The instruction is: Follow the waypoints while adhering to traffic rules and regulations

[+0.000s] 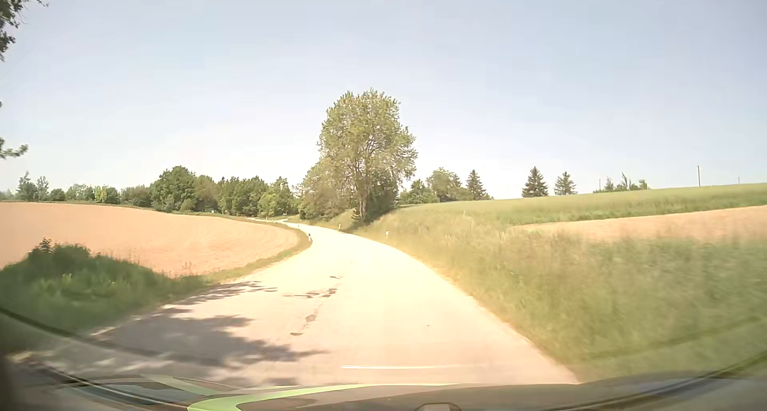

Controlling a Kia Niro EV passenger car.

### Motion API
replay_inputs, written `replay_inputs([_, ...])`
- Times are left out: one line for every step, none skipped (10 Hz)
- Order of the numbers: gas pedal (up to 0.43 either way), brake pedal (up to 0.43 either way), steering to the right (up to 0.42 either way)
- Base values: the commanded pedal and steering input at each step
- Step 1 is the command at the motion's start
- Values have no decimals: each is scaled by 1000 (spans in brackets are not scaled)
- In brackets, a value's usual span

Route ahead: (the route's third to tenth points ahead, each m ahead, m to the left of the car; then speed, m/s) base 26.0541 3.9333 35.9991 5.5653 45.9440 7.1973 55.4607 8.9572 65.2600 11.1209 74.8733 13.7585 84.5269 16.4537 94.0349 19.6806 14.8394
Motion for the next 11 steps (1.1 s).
replay_inputs([177, 0, -22])
replay_inputs([177, 0, -21])
replay_inputs([177, 0, -21])
replay_inputs([177, 0, -21])
replay_inputs([177, 0, -21])
replay_inputs([177, 0, -21])
replay_inputs([177, 0, -21])
replay_inputs([177, 0, -21])
replay_inputs([189, 0, -19])
replay_inputs([189, 0, -18])
replay_inputs([189, 0, -18])
